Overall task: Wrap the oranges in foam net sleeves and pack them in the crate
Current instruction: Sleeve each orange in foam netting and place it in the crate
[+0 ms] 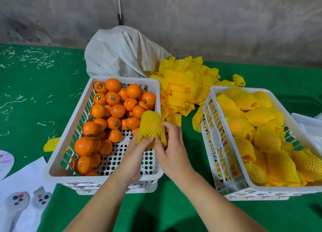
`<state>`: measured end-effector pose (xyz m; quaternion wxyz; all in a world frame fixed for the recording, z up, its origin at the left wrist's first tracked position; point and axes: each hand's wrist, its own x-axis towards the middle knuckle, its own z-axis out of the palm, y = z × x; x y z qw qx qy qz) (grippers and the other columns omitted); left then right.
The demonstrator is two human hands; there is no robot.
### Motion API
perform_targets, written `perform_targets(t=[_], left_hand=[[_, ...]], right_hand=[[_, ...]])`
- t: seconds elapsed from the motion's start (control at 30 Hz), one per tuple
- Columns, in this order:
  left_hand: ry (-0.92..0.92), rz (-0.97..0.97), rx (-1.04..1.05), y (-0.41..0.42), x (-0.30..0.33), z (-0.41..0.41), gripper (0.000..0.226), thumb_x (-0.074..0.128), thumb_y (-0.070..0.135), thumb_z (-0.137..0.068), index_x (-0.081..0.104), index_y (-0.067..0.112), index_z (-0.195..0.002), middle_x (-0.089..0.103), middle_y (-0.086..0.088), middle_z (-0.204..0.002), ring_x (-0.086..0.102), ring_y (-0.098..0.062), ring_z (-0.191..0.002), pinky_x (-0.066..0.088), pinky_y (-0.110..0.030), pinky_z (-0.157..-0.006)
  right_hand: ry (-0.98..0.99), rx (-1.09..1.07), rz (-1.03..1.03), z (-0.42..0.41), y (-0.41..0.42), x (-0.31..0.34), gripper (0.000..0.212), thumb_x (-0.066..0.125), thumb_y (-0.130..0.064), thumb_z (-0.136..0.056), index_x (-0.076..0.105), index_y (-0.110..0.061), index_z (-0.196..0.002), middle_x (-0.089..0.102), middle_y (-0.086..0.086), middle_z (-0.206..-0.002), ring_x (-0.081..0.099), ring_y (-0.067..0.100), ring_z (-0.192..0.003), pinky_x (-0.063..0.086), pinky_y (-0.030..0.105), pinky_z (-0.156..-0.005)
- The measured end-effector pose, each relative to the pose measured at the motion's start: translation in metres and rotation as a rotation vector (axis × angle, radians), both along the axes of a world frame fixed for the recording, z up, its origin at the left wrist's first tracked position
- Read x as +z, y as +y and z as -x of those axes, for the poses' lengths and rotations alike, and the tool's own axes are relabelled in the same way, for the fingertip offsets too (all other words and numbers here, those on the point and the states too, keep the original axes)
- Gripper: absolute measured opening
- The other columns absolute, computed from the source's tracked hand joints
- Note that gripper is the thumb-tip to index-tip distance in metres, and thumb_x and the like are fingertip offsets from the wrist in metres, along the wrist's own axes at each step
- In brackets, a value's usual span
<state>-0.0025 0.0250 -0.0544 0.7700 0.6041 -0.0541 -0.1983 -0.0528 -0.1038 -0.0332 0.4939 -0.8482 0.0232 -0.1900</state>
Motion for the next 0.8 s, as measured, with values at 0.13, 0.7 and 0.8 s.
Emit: perform_targets(t=[0.13, 0.7, 0.8], left_hand=[[-0.008, 0.008, 0.054, -0.003, 0.002, -0.002, 0.053, 0.069, 0.041, -0.095, 0.060, 0.022, -0.143, 0.071, -0.007, -0.133, 0.067, -0.031, -0.125, 0.052, -0.053, -0.106], [-0.241, -0.141, -0.057, -0.003, -0.006, 0.002, 0.068, 0.086, 0.041, -0.084, 0.052, 0.039, -0.143, 0.066, 0.012, -0.131, 0.065, -0.014, -0.123, 0.057, -0.028, -0.094], [-0.270, -0.181, -0.101, -0.001, -0.008, 0.001, 0.071, 0.085, 0.026, -0.084, 0.050, 0.040, -0.145, 0.065, 0.010, -0.134, 0.063, -0.016, -0.122, 0.057, -0.036, -0.094]], right_hand=[[-0.086, -0.066, 0.091, -0.008, -0.013, 0.000, 0.028, 0.054, -0.021, -0.104, 0.058, -0.017, -0.131, 0.054, -0.006, -0.120, 0.055, 0.001, -0.101, 0.043, 0.008, -0.082], [0.264, -0.007, -0.825, -0.020, -0.003, 0.022, 0.037, 0.073, -0.061, -0.080, 0.072, -0.041, -0.112, 0.075, -0.004, -0.115, 0.073, 0.016, -0.109, 0.061, 0.042, -0.090], [0.262, -0.134, -1.022, -0.022, -0.004, 0.020, 0.029, 0.073, -0.048, -0.093, 0.072, -0.030, -0.116, 0.077, 0.006, -0.112, 0.075, 0.023, -0.103, 0.063, 0.044, -0.083]])
